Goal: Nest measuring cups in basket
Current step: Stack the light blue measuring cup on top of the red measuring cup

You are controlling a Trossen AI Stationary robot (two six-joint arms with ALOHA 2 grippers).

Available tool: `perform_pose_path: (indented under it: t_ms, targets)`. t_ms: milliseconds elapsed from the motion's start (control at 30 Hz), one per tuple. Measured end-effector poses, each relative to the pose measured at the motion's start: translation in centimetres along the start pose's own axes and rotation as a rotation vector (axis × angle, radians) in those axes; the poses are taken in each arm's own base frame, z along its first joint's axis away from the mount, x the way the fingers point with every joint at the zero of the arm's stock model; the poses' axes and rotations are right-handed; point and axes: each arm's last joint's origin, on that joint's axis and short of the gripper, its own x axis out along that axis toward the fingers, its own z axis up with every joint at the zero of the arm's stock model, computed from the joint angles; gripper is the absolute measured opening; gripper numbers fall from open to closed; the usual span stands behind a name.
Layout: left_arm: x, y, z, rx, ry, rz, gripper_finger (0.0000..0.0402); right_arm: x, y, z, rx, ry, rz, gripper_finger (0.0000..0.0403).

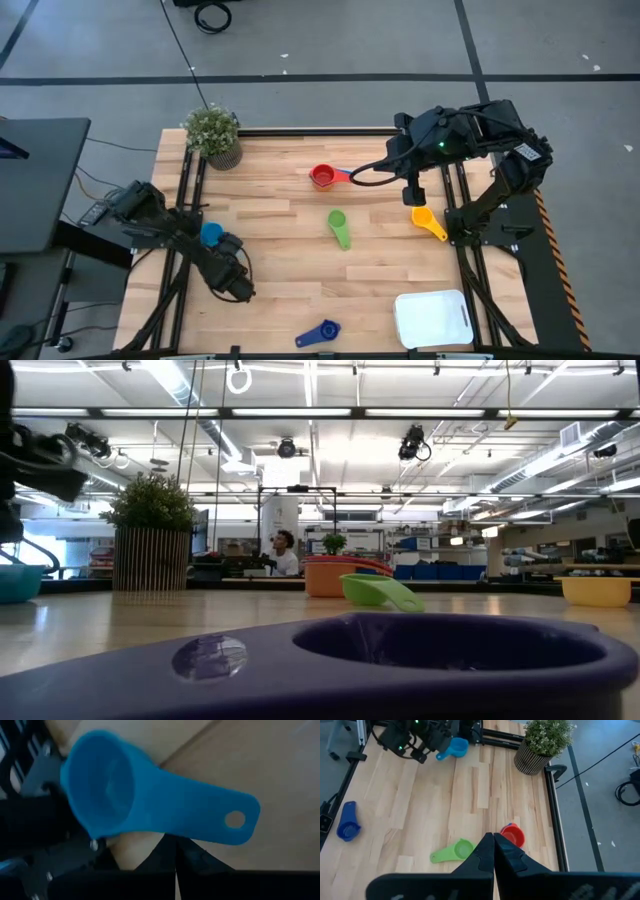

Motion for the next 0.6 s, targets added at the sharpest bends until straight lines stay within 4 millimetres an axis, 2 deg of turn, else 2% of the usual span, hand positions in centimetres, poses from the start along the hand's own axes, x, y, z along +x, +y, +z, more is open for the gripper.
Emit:
perform_pose_path:
  t_ms: [233,367,500,600]
  targets:
    - [0.7,-0.5,2.4,-0.060,-0.099,0.012,0.0000,0.0,0.0,0.0,-0.001,0.000,0.000,0.0003]
    - [0.7,-0.3,3.2,-0.061,-0.075,0.017,0.0000,0.0,0.0,0.0,-0.006,0.001,0.000,0.0003]
    - [-1.1,-0.6,3.2,-0.053,-0.043,-0.015,0.0000,0.2,-0.1,0.0,-0.003,0.005,-0.005,0.0003]
    - [-3.9,-0.7,3.0,-0.049,-0.055,-0.069,0.0000,0.6,-0.3,0.1,0.002,0.015,-0.011,0.0005]
